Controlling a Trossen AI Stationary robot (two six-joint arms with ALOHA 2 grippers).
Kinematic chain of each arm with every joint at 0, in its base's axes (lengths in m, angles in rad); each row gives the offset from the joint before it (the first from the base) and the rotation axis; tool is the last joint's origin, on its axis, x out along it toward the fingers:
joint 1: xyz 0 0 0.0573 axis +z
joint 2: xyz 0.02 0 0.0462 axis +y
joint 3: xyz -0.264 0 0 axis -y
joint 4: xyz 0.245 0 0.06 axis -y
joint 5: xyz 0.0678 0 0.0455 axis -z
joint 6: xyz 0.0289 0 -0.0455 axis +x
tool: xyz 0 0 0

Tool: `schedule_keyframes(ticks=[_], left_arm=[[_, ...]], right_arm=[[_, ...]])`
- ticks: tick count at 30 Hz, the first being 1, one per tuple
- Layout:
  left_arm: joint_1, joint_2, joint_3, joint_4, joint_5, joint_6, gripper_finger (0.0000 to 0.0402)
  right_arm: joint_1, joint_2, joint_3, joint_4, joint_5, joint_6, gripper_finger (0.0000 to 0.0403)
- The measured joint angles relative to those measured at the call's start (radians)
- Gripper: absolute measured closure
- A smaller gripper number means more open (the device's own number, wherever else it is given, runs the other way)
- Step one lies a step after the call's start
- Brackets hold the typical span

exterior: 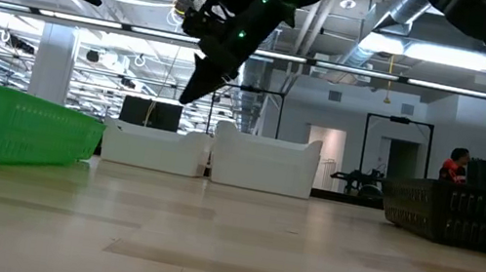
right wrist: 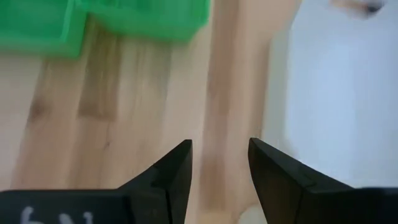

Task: Stack baskets by color
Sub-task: Stack the right white bin into the middle white bin

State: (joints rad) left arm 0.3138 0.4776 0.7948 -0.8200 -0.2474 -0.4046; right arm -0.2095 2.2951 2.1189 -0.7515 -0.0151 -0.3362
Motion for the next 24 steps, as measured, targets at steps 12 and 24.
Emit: schedule_keyframes(ticks=[12, 24], left_arm=[[0.000, 0.000, 0.000, 0.000, 0.001, -0.001, 0.0145], [0.000, 0.000, 0.000, -0.001, 0.001, 0.000, 0.0145]], right_arm=[[0.033, 0.002, -0.061, -0.323, -0.016, -0.008, 0.0230], [-0.071, 0.001, -0.146, -0.115, 0.110, -0.003, 0.0239]])
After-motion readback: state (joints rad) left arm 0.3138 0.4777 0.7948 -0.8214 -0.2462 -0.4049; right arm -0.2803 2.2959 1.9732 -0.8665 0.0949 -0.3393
